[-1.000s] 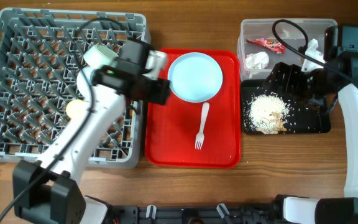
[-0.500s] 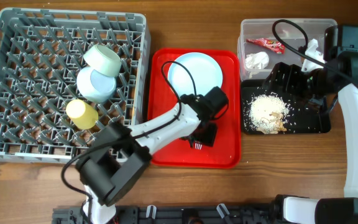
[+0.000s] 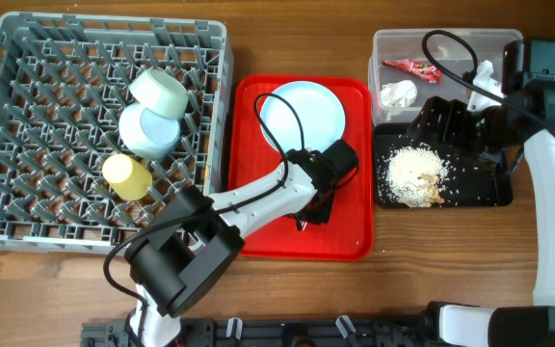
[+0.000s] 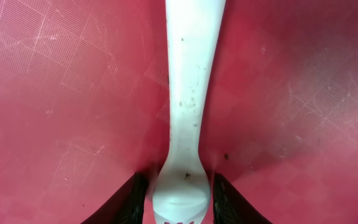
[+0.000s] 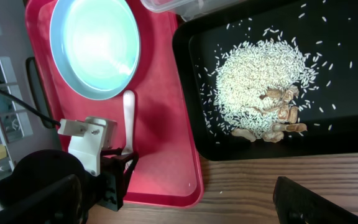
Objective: Sort waste into correct bins and load items into the dishwasher rack
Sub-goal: 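Pick up the white plastic fork with the left gripper, place it in the rack, then grasp the white plate with the left gripper and stand it in the rack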
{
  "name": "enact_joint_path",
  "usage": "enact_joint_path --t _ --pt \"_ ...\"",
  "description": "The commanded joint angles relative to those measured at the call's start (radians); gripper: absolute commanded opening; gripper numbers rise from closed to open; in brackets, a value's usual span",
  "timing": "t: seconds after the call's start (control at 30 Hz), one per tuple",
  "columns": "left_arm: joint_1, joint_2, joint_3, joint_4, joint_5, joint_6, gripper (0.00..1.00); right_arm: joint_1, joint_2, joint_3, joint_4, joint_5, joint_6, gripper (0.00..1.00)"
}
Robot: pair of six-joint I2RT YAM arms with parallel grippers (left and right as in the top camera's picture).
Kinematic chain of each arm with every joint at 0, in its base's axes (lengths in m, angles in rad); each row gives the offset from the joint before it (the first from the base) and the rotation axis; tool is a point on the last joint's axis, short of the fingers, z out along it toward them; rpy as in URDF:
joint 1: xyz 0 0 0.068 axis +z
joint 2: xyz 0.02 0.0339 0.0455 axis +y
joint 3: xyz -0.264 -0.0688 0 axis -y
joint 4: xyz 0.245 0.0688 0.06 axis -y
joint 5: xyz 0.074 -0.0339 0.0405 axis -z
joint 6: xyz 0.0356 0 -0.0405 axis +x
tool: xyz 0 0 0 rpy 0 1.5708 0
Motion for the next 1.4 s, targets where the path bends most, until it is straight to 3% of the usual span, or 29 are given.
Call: enact_joint_path --t 0.0,0.3,0.43,0.53,0.63,0.77,0.83,0.93,1.03,1.07,1.2,1.37 --pt "-0.001 0.045 -0.002 0.01 0.006 -0.006 0.35 -0.003 -0.013 0.016 0.002 -0.016 -0.002 1.0" --pt "-0.001 0.045 -0.002 0.009 0.006 -0.006 0.13 -0.003 -0.013 0.016 0.003 -0.016 -0.002 1.0" --pt "-0.001 0.045 -0.002 0.009 0.006 -0.006 0.12 -0.003 -0.013 0.016 0.002 -0.016 -0.002 1.0" --pt "-0.001 0.045 -0.002 0.002 0.005 -0.005 0.04 -0.003 -0.013 0.016 0.002 -0.016 -0.002 1.0" --pt "0.002 0.037 -0.002 -0.01 0.004 -0.006 0.04 -0.003 -0.013 0.016 0.002 -0.016 -0.002 0.99" --pt "0.002 -0.091 0.002 -0.033 -0.097 0.006 0.04 -0.003 -0.013 0.016 0.001 -0.016 -0.002 1.0" --pt "0.014 -0.221 0.002 -0.04 -0.107 0.094 0.04 -0.003 -0.013 0.016 0.001 -0.016 -0.002 1.0" --pt "0.105 -0.364 0.002 -0.047 -0.232 0.129 0.04 -0.003 -0.013 0.016 0.0 -0.016 -0.002 1.0" --pt "0.318 -0.432 0.002 -0.03 -0.264 0.33 0.04 -0.003 -0.013 0.016 0.0 -0.016 -0.002 1.0" --pt "0.379 -0.431 0.002 -0.028 -0.263 0.34 0.04 -0.003 -0.013 0.016 0.0 -0.016 -0.002 1.0" --pt "0.611 -0.388 0.0 0.037 -0.076 0.341 0.04 -0.003 -0.013 0.016 0.0 -0.016 -0.002 1.0" --pt "0.669 -0.288 0.0 0.06 -0.026 0.34 0.04 -0.003 -0.013 0.016 -0.002 -0.016 -0.002 1.0"
